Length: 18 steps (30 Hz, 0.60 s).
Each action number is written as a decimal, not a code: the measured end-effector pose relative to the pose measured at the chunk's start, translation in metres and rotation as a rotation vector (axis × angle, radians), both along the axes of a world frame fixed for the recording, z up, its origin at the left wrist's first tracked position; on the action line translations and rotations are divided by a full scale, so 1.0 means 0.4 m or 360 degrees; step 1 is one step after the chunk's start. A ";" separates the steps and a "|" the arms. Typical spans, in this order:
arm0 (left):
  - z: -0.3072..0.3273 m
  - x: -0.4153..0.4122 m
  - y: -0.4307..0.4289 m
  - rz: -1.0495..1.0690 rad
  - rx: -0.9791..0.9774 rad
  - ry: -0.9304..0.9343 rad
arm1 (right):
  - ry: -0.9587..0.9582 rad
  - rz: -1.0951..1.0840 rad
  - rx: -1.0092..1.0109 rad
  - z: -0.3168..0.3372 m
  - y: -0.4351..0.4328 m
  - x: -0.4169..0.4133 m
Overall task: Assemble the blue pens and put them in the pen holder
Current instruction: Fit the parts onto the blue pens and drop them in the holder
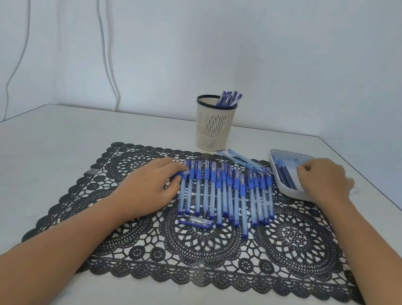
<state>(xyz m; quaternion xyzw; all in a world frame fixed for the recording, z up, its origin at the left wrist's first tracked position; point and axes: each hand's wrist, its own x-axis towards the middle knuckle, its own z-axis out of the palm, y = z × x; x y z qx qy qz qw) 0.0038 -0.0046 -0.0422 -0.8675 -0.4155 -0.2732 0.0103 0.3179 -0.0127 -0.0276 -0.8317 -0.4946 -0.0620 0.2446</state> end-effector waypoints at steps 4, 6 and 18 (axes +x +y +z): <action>0.001 0.001 0.000 -0.0010 0.0009 -0.0003 | 0.0070 -0.0073 -0.0266 -0.015 0.016 0.022; 0.001 0.002 -0.001 -0.0017 0.0014 -0.0003 | 0.0104 -0.0031 -0.0298 -0.019 0.025 0.027; -0.001 0.002 -0.003 -0.0027 0.0013 -0.0019 | 0.0284 0.0149 -0.0280 -0.016 0.037 0.026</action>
